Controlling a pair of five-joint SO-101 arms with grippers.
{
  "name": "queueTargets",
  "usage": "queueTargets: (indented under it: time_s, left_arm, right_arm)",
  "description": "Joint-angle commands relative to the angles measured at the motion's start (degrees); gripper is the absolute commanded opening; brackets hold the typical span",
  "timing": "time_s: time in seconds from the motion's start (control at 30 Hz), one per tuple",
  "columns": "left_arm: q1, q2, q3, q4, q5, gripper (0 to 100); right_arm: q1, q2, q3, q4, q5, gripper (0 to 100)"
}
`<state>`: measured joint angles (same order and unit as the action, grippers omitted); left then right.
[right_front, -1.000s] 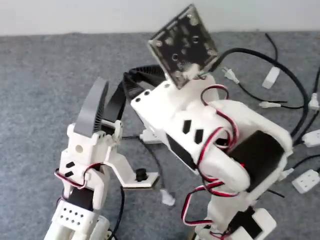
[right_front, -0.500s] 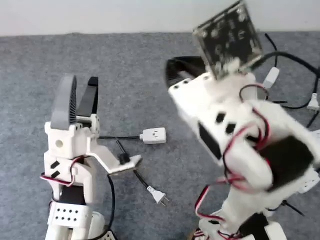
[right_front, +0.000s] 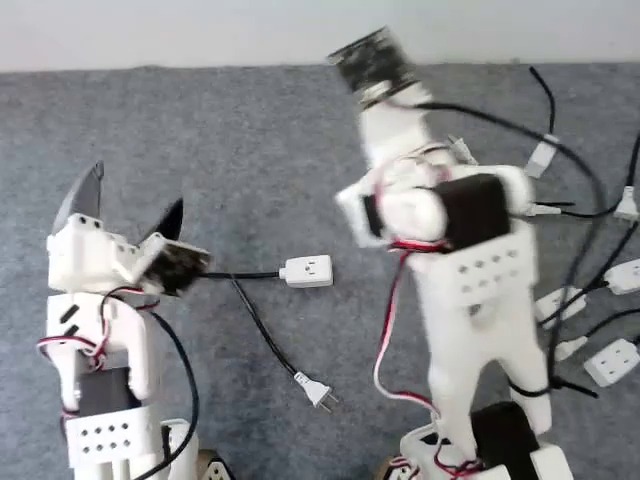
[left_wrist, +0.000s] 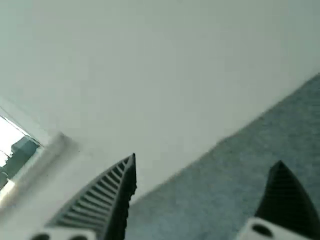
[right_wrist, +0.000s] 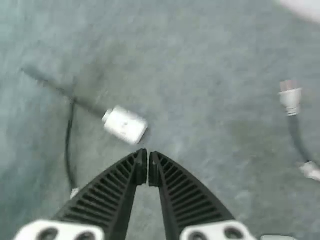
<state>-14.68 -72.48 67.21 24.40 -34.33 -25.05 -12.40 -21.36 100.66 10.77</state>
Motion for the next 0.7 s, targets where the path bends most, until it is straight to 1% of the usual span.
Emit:
queueTargets:
  time_s: [0.0,0.1,0.17,0.23,0.33,0.43,0.53,0.67]
  left_arm:
    - [-2.2,-0.09,-8.4,16.09,14.77,40]
    - [-4.48,-0.09,-11.38,23.65,23.12,40]
    - [-6.15,-0.09,-12.62,27.43,26.64,40]
    - [-8.44,-0.09,-13.76,29.63,29.45,40]
    - [-12.48,-0.09,-14.99,31.21,33.05,40]
    - [-14.86,-0.09,-15.34,31.56,34.11,40]
    - [-16.44,-0.09,-15.16,31.56,33.93,40]
    - [-17.93,-0.09,-14.99,31.56,33.76,40]
  right_arm:
    - [-6.11,-0.66,6.42,1.63,0.18,1.3]
    - [-10.15,-0.66,13.19,-0.66,0.18,1.8]
    - [-12.53,-0.57,17.49,-2.33,0.09,4.3]
    - [-14.73,-0.57,21.8,-4.18,0.09,6.4]
    - [-18.07,-0.92,27.43,-7.34,0.09,6.9]
    - [-21.23,-0.92,31.47,-11.65,0.0,7.1]
    - [-24.48,-0.48,34.9,-16.75,-2.73,7.3]
    - [-28.18,-0.48,40.09,-23.16,-3.78,7.3]
